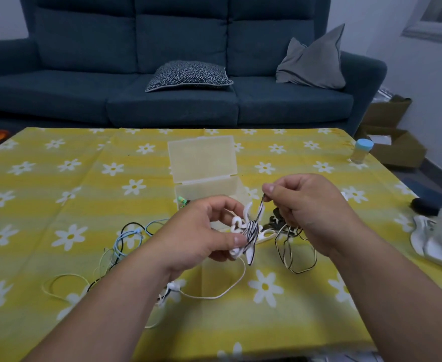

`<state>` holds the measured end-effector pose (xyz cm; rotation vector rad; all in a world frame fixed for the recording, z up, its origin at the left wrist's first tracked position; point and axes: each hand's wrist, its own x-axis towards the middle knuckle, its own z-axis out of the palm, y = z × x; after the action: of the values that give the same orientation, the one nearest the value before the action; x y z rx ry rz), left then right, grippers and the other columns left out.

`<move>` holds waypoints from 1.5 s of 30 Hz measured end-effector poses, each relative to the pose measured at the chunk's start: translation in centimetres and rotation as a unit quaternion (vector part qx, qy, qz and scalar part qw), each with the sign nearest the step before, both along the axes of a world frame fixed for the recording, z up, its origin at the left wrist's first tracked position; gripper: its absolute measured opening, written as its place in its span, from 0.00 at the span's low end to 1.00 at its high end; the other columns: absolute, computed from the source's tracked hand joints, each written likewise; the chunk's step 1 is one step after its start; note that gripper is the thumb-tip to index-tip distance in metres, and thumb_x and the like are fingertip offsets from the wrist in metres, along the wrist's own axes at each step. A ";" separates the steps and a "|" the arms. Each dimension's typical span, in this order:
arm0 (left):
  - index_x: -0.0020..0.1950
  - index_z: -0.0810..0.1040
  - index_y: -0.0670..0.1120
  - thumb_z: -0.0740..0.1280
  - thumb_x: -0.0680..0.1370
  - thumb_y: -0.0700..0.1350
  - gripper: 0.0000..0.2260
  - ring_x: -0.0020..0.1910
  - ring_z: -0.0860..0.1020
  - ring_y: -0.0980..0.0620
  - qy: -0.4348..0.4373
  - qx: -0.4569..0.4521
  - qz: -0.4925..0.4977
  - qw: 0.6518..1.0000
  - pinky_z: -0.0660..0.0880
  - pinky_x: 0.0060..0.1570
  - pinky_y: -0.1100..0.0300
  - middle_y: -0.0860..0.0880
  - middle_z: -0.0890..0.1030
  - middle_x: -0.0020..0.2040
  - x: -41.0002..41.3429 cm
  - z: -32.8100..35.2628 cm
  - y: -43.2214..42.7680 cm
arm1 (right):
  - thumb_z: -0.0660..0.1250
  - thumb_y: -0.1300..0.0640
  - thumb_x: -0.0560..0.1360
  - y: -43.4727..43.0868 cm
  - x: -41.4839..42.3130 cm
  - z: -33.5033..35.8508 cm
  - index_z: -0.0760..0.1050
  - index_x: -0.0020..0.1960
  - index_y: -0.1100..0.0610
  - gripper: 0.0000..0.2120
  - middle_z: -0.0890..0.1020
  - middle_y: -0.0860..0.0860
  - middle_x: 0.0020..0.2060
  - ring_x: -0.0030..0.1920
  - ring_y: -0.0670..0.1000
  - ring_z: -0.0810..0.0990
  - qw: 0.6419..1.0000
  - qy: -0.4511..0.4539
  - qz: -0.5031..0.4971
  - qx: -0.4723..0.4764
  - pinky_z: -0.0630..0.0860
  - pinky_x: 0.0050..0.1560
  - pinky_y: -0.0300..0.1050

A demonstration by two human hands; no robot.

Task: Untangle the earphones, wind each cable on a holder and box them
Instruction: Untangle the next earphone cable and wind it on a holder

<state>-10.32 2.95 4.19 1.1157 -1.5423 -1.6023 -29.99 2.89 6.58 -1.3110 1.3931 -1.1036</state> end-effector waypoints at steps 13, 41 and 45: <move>0.56 0.78 0.43 0.74 0.67 0.37 0.19 0.30 0.79 0.49 0.131 0.118 0.005 0.984 0.77 0.28 0.61 0.42 0.81 0.44 0.4 0.6 0.3 | 0.68 0.53 0.78 -0.3 1.5 -1.9 0.79 0.29 0.55 0.18 0.68 0.46 0.23 0.25 0.48 0.60 0.995 0.048 0.028 0.081 0.57 0.27 0.40; 0.50 0.79 0.46 0.72 0.73 0.33 0.10 0.31 0.77 0.49 0.022 0.051 0.007 0.998 0.74 0.35 0.57 0.46 0.81 0.42 0.1 -0.1 -0.1 | 0.68 0.58 0.78 -0.3 0.4 -1.0 0.80 0.36 0.58 0.12 0.62 0.49 0.22 0.23 0.48 0.58 0.999 0.040 -0.005 -0.010 0.57 0.26 0.39; 0.51 0.79 0.47 0.72 0.74 0.35 0.10 0.31 0.78 0.48 0.043 0.088 -0.041 0.994 0.75 0.33 0.59 0.43 0.78 0.42 0.2 0.1 0.0 | 0.70 0.56 0.77 -0.5 0.6 -1.5 0.81 0.36 0.58 0.12 0.62 0.48 0.21 0.24 0.49 0.58 0.998 0.065 -0.001 -0.007 0.58 0.31 0.43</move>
<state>-10.12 2.94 4.28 1.0714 -1.4299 -1.8465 -29.40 2.43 5.10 -1.4129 1.4844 -1.0453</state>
